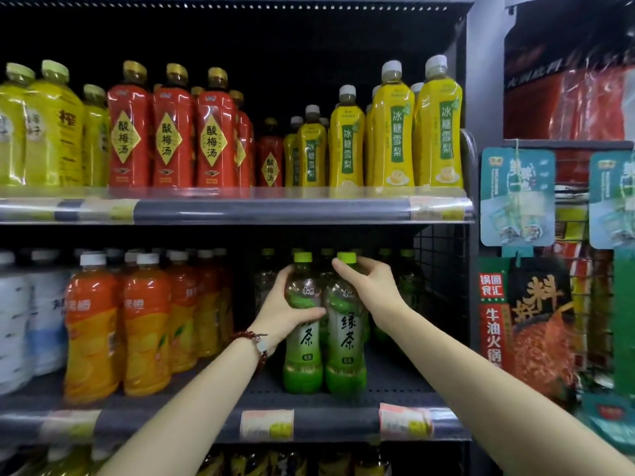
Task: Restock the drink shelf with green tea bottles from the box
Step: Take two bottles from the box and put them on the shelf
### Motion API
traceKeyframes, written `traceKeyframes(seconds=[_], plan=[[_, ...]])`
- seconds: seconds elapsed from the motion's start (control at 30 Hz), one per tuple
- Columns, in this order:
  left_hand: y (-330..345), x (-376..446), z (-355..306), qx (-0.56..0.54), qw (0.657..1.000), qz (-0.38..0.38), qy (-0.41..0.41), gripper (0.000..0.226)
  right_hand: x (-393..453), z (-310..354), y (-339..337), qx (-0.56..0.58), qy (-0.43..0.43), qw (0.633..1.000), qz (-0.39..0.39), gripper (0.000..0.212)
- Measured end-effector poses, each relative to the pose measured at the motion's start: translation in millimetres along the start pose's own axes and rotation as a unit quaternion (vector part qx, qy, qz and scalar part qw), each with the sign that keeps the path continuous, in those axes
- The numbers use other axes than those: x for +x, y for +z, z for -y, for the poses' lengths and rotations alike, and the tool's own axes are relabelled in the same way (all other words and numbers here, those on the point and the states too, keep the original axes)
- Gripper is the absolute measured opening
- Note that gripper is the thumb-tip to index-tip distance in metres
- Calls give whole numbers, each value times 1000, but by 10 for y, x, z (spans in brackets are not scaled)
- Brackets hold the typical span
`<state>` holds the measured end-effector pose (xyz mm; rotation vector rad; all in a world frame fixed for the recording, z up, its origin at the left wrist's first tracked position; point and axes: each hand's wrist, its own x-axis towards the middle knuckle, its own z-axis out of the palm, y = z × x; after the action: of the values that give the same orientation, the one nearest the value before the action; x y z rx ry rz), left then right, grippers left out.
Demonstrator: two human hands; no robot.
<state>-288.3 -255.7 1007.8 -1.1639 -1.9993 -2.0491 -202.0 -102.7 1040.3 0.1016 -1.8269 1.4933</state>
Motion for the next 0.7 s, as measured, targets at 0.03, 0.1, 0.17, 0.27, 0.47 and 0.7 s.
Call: traceKeyframes(seconds=[0.03, 0.1, 0.17, 0.27, 0.47, 0.7], plan=[[1, -52, 79, 4, 1000, -3, -3, 88, -39, -45, 12, -14, 7, 1000, 14, 41], [0, -147, 221, 4, 1000, -2, -29, 89, -137, -174, 31, -31, 42, 998, 28, 74], [-4, -242, 324, 22, 997, 13, -75, 84, -237, -320, 20, -18, 76, 996, 34, 94], [5, -326, 419, 52, 993, 33, -104, 73, -418, -519, -41, -24, 90, 993, 69, 81], [18, -380, 402, 122, 988, 11, -97, 63, -595, -669, -97, 10, 129, 985, 114, 80], [15, -442, 446, 173, 980, -81, -62, 69, -672, -682, -198, -152, 119, 972, 134, 61]])
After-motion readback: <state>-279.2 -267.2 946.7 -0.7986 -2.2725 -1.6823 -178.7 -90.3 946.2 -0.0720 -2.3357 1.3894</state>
